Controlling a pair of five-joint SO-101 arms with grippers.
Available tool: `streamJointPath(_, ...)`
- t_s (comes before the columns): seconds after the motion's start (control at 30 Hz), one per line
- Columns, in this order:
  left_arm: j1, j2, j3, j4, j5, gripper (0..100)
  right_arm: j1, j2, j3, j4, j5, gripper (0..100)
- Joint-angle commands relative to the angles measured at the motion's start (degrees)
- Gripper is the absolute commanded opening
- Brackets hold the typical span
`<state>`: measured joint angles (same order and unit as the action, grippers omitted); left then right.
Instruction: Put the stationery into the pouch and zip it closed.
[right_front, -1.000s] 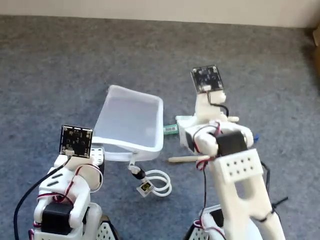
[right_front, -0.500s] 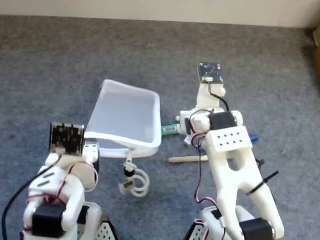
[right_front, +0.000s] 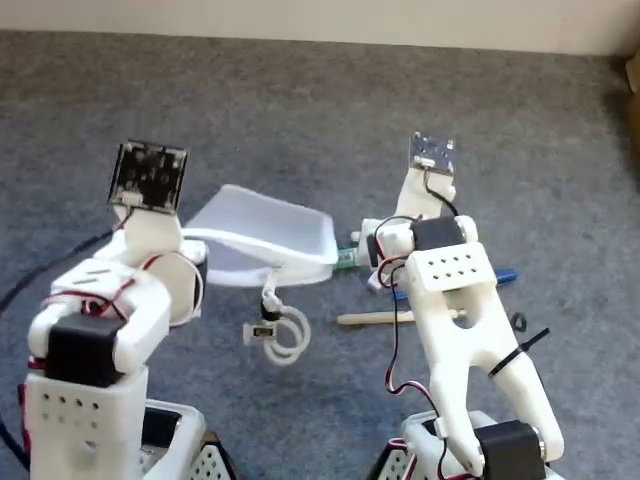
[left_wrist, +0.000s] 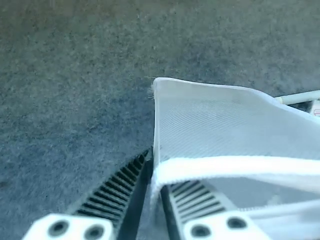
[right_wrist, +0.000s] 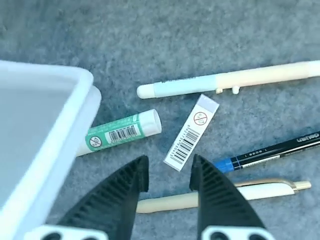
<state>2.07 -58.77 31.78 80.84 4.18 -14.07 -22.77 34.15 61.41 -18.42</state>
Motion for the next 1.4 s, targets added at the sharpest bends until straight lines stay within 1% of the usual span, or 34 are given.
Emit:
streamJointPath(0.0,1.0,4.9,-12.7,2.3,2.8,2,0.7,-0.2,-2.8,-0.8,-0.7,13.4)
streamJointPath(0.1,1.4,7.2,-14.7,3.7,4.1,2,0.7,-0.1,-2.8,-0.8,-0.6,13.4)
streamJointPath(0.2,1.2,8.3,-12.7,3.3,4.7,2,1.8,1.5,-2.8,-3.0,-0.6,13.4)
streamJointPath(0.3,1.1,8.2,-9.5,2.8,4.8,2,2.2,6.0,-3.6,-3.3,-1.1,13.4)
streamJointPath(0.37,1.0,8.2,-7.6,1.5,4.8,1,2.3,9.6,-6.4,-2.8,-3.3,13.4)
streamJointPath(0.5,-1.8,8.2,-4.1,-1.8,5.3,1,3.2,17.6,-13.8,1.4,-9.9,13.7)
streamJointPath(0.67,-2.1,8.2,-2.0,-2.5,5.9,1,3.3,28.1,-22.5,5.5,-12.3,13.7)
streamJointPath(0.83,-2.1,8.2,-2.0,-2.3,5.9,1,5.6,35.7,-30.7,9.5,-15.2,13.7)
streamJointPath(1.1,-2.1,8.2,-0.5,-2.5,5.7,1,6.4,45.0,-38.2,11.1,-15.0,13.5)
streamJointPath(1.3,-2.2,8.2,-0.5,-2.5,5.6,1,6.3,47.3,-39.6,12.4,-15.1,13.2)
streamJointPath(1.37,-2.2,8.2,-0.4,-2.5,5.6,1,6.1,47.3,-39.5,12.4,-14.9,9.3)
